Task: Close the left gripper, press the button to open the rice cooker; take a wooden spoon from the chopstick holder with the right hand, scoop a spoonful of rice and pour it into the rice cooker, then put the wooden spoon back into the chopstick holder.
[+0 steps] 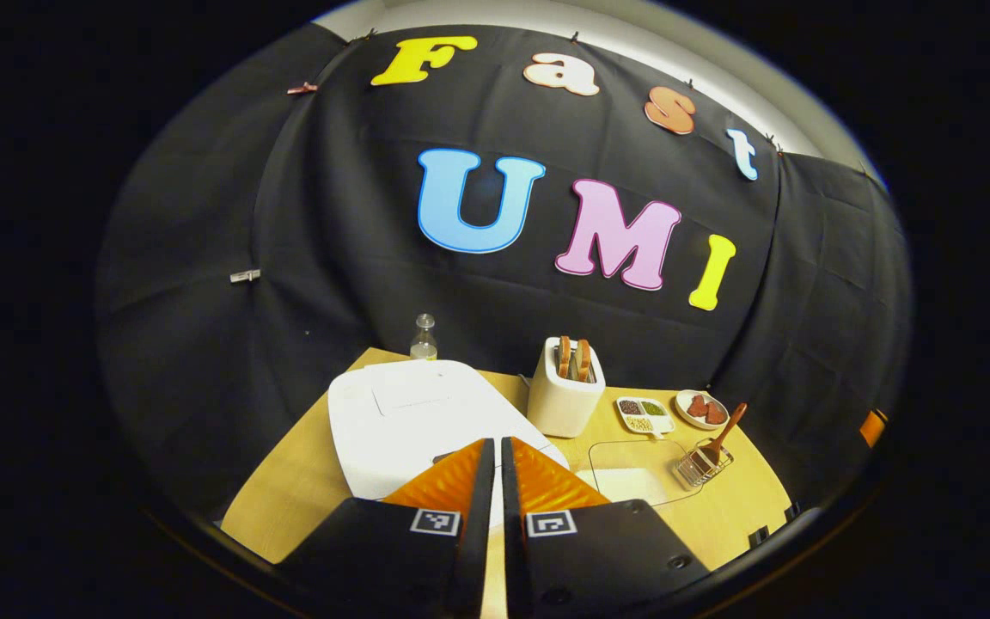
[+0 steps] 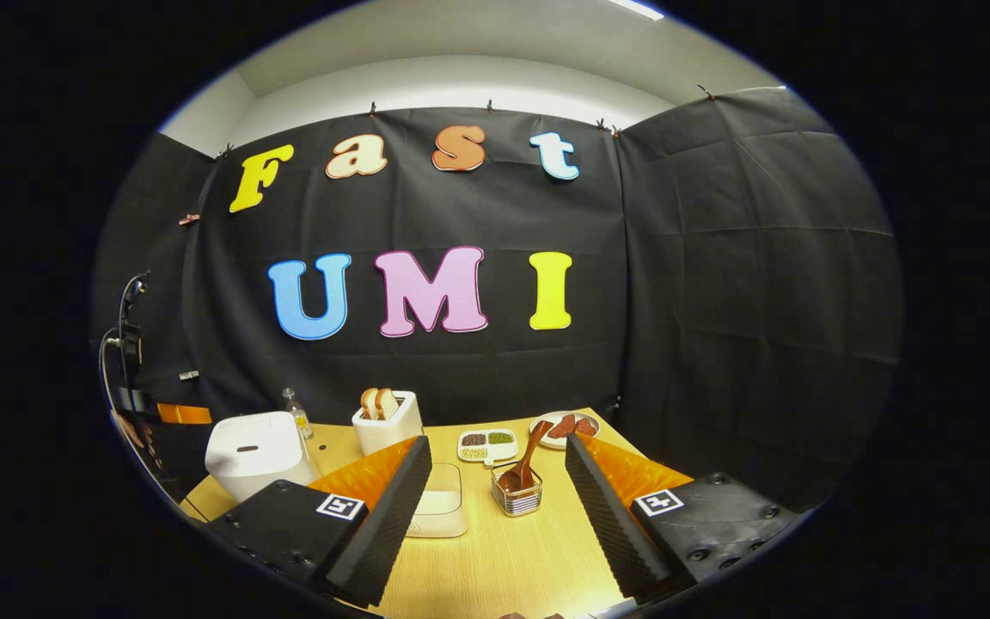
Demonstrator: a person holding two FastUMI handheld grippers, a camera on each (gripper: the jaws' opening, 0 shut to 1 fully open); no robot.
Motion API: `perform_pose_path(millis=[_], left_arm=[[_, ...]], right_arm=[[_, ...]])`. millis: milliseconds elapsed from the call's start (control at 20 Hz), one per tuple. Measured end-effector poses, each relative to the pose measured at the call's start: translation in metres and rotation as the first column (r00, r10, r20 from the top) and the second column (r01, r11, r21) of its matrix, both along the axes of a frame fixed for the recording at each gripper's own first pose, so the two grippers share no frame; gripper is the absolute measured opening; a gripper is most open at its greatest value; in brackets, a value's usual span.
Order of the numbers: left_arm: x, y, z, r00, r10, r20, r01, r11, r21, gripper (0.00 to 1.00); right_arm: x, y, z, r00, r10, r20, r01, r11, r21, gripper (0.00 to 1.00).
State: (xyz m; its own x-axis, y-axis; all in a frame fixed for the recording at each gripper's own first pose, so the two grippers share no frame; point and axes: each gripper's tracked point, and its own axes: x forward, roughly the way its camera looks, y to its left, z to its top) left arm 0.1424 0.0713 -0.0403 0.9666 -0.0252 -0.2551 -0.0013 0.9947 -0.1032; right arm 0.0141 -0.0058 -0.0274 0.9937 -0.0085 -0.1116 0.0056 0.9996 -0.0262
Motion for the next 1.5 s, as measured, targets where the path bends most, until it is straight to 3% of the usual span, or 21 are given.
perform_pose_path(millis=[200, 550, 800, 1300, 1500], left_arm=[[0.024, 0.007, -0.018, 0.999, 0.001, -0.044, -0.003, 0.999, -0.051, 0.07], [0.069, 0.025, -0.058, 0.991, 0.011, -0.135, -0.021, 0.997, -0.068, 0.07], [0.075, 0.029, -0.084, 0.981, 0.012, -0.196, -0.027, 0.997, -0.075, 0.07], [0.078, 0.026, -0.086, 0.98, 0.017, -0.2, -0.03, 0.998, -0.064, 0.08], [0.071, 0.029, -0.039, 0.996, 0.051, -0.07, -0.052, 0.999, -0.013, 0.08]], right_arm=[[-0.003, 0.0, -0.011, 0.999, -0.013, -0.034, 0.013, 1.0, -0.004, 0.98], [-0.013, 0.003, -0.024, 0.997, -0.036, -0.067, 0.036, 0.999, -0.01, 0.98], [-0.018, 0.008, -0.039, 0.994, -0.046, -0.102, 0.047, 0.999, 0.006, 0.98], [-0.019, 0.02, -0.055, 0.991, -0.029, -0.131, 0.032, 0.999, 0.017, 0.98], [-0.01, 0.023, -0.046, 0.994, -0.012, -0.107, 0.015, 1.0, 0.022, 0.98]])
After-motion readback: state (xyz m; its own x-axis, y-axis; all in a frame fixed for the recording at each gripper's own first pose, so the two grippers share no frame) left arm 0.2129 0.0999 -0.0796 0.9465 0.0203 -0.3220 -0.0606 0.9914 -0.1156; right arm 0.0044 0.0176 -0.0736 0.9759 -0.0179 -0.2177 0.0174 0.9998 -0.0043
